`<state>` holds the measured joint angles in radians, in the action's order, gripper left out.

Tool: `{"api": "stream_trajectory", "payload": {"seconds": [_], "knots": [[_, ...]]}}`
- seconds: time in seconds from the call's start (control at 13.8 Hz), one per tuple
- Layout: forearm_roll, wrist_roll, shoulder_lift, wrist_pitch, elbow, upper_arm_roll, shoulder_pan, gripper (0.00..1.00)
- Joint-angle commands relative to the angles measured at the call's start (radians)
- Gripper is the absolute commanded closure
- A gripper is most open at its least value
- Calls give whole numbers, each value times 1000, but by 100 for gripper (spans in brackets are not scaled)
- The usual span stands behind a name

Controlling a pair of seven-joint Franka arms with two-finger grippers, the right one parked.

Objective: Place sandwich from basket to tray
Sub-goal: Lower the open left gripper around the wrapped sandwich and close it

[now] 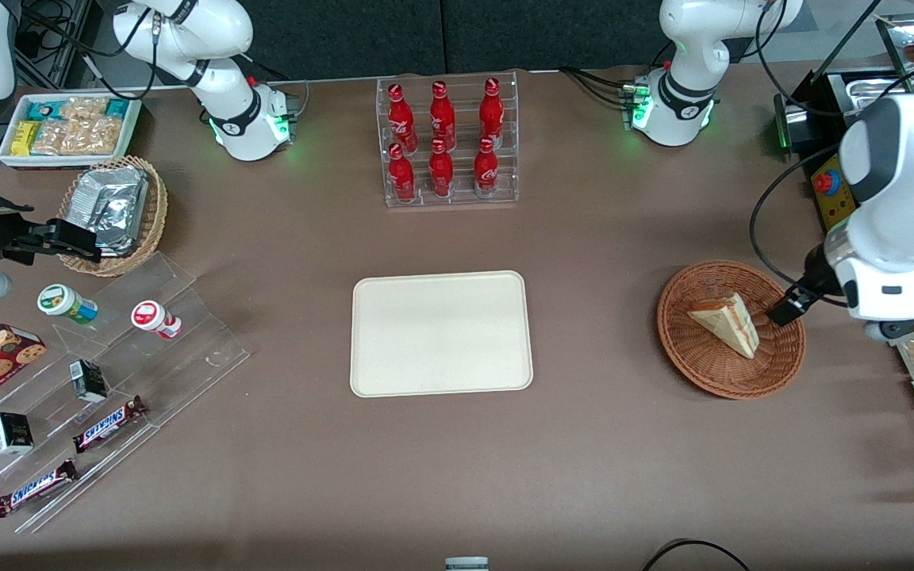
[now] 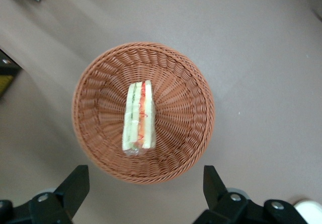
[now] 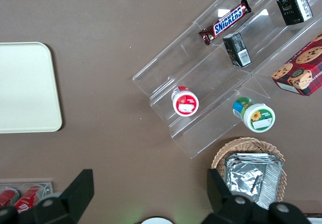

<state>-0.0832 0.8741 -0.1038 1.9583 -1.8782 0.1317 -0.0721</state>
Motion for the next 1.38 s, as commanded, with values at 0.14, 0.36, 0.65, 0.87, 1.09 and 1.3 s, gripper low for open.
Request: {"api": "stream_trajectory", "payload": {"seconds": [0.14,0.36,0.65,0.87,1.09,1.3], "knots": [[2,161,42,241,-225,9,-8,0],[5,186,39,387,-332,9,-15,0],[34,203,26,481,-400,6,-15,0],[31,201,32,546,-459,6,-15,0],[26,197,29,591,-498,5,-17,0],[19,194,23,596,-507,3,-17,0]]}}
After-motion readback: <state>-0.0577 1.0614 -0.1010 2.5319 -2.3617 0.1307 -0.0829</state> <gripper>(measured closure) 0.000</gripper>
